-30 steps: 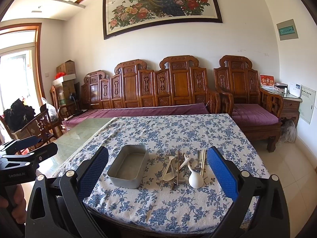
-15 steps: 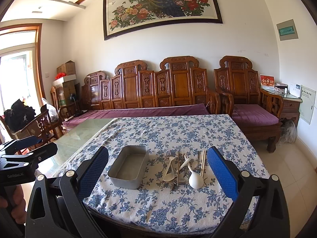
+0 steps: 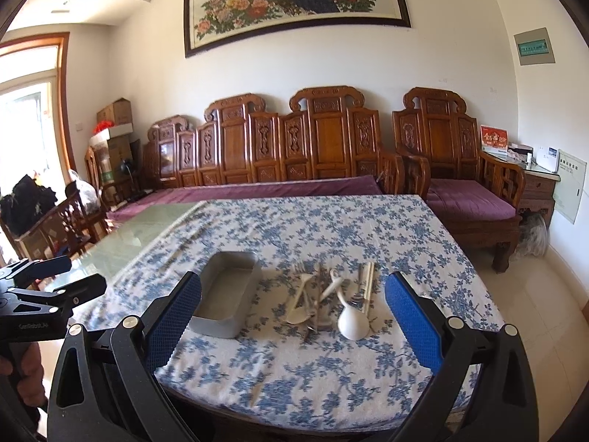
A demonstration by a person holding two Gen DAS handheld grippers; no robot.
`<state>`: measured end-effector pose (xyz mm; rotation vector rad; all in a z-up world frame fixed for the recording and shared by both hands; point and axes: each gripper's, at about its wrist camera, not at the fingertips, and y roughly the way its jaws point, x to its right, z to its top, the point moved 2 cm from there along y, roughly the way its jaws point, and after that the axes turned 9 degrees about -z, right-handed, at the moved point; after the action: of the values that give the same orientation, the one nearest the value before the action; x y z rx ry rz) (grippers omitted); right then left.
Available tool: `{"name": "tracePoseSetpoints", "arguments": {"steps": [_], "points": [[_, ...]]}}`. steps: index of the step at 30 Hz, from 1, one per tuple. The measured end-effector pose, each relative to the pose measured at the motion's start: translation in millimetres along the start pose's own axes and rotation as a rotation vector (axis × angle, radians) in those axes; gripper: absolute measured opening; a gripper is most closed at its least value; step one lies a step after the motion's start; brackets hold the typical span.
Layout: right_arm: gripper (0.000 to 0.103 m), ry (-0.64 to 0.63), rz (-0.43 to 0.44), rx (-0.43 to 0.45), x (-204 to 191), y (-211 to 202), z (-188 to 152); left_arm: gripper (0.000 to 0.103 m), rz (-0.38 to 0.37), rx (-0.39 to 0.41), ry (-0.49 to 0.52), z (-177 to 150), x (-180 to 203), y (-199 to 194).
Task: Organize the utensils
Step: 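Grasp the white plastic fork with the left tool while the right tool grasps a wooden chopstick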
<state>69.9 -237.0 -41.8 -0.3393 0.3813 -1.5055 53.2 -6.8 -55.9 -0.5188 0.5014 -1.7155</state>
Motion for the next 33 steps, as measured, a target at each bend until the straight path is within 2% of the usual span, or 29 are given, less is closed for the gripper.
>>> {"name": "tracePoseSetpoints", "arguments": {"steps": [2, 4, 7, 14, 20, 23, 26, 33], "points": [[0.099, 0.003, -0.001, -0.019, 8, 15, -2, 0.096, -0.009, -0.033, 0.008, -3, -3, 14], [0.093, -0.001, -0.008, -0.037, 15, 28, -3, 0.096, -0.027, -0.057, 0.016, -4, -4, 27], [0.092, -0.011, -0.032, -0.063, 27, 50, -1, 0.096, -0.04, -0.078, 0.034, -2, -4, 41], [0.085, 0.001, -0.062, -0.103, 54, 91, 4, 0.096, -0.079, -0.113, 0.06, 10, -3, 71], [0.08, 0.005, -0.056, -0.167, 60, 135, -8, 0.096, -0.1, -0.138, 0.088, 16, 3, 99], [0.073, -0.014, -0.037, -0.219, 57, 165, -19, 0.096, -0.127, -0.162, 0.088, 16, 6, 118], [0.061, -0.021, -0.016, -0.27, 56, 191, -28, 0.096, -0.137, -0.183, 0.093, 17, 11, 137], [0.048, -0.022, 0.017, -0.38, 57, 260, -50, 0.082, -0.164, -0.229, 0.105, 22, 20, 175]]}}
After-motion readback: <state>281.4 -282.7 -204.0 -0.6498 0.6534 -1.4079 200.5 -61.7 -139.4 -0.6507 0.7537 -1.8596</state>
